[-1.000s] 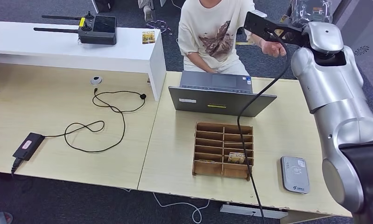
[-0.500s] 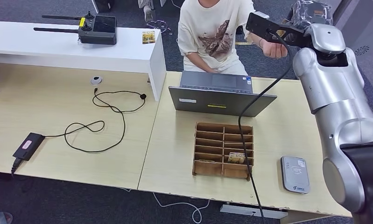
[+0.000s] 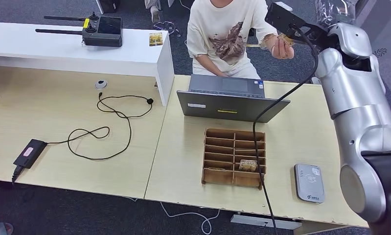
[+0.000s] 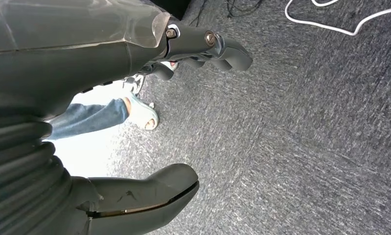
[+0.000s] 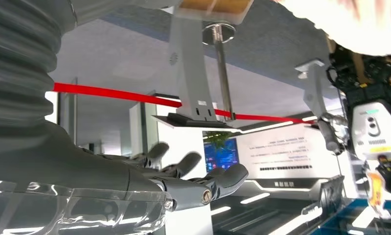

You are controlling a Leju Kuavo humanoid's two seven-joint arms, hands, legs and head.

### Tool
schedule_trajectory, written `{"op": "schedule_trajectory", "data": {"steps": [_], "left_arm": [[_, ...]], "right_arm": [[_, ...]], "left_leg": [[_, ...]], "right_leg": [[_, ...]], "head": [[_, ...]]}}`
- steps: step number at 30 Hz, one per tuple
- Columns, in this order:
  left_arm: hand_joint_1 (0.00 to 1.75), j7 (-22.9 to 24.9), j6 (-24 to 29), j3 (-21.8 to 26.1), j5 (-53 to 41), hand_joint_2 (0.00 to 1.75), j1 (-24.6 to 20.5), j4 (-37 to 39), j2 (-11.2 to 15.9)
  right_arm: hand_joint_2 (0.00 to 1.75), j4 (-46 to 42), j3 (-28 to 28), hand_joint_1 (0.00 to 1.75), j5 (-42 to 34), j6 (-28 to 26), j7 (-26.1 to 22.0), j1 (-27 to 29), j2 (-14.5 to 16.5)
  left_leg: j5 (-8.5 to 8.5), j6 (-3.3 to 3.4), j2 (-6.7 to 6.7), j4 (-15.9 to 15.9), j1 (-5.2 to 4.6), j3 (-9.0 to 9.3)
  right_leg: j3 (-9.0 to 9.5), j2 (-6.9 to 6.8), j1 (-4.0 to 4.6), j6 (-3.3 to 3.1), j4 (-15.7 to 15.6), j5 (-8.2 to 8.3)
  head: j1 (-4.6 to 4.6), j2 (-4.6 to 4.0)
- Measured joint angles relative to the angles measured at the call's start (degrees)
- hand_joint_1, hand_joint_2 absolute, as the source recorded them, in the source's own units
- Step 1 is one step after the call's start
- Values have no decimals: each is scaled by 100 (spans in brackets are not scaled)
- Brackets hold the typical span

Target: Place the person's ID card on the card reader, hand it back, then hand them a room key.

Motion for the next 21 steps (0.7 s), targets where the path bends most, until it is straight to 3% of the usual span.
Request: {"op": "schedule_trajectory", "data": {"steps": [4, 12, 16, 21], "left_arm": [[0, 0, 19, 2, 2, 175, 3, 0, 1], [0, 47, 40, 2, -1, 175, 3, 0, 1], [0, 87, 47, 2, -3, 175, 3, 0, 0], [0, 163, 60, 10, -2, 175, 3, 0, -2]], "right_arm": [[175, -104, -202, 0, -424, -290, -439, 87, -132], [175, -667, -1128, 0, -2124, -351, -1923, 816, -487], [175, -1377, -1386, 0, -3051, -4, -2467, 1570, -663], [175, -2971, -1432, 0, -4285, 264, -2649, 2899, -787]], "left_leg": [[0, 0, -2, 1, 0, 0], [-1, 1, -4, 2, -1, -1], [-2, 2, -4, 2, 0, -1], [-3, 1, -6, 0, 2, -1]], "right_leg": [[1, -3, 0, 0, -1, 0], [3, -4, 0, 1, -6, 0], [4, -5, 1, 1, -7, 0], [3, -7, 3, 0, -6, -2]], "head": [[1, 2], [1, 0], [0, 1], [-1, 1]]}}
